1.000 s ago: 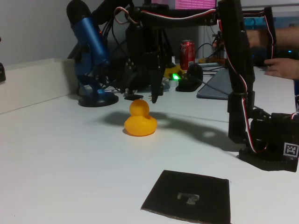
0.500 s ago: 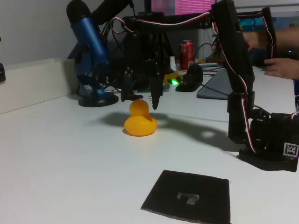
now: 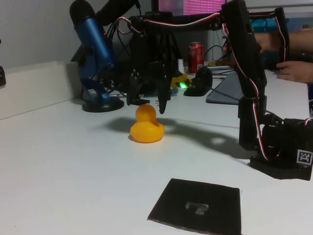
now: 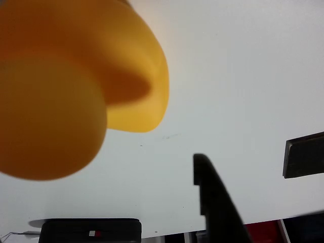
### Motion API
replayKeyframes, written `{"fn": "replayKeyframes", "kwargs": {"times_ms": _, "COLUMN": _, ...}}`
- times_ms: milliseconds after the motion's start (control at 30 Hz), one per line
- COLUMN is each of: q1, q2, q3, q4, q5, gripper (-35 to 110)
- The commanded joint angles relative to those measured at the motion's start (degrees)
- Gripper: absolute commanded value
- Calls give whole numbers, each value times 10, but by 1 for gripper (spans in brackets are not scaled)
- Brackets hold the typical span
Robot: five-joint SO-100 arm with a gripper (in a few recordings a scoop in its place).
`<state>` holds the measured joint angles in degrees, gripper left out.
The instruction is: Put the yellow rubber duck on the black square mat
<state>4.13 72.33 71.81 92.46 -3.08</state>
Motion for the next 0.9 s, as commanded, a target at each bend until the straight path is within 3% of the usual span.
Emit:
{"fn": "replayKeyframes", "kwargs": {"times_ms": 0, "q1": 19, "q2": 14, "q3": -20, "q4": 7, "q5": -6, "gripper": 46}}
{"fn": "replayKeyframes", "kwargs": {"times_ms": 167, "q1": 60, "q2": 15, "q3": -23, "q4": 2, "q5": -6, "gripper": 46}}
{"fn": "replayKeyframes", "kwargs": {"times_ms": 867, "q1": 56, "q2": -4, "q3": -67, "q4": -19, "q5": -7, "gripper": 46}}
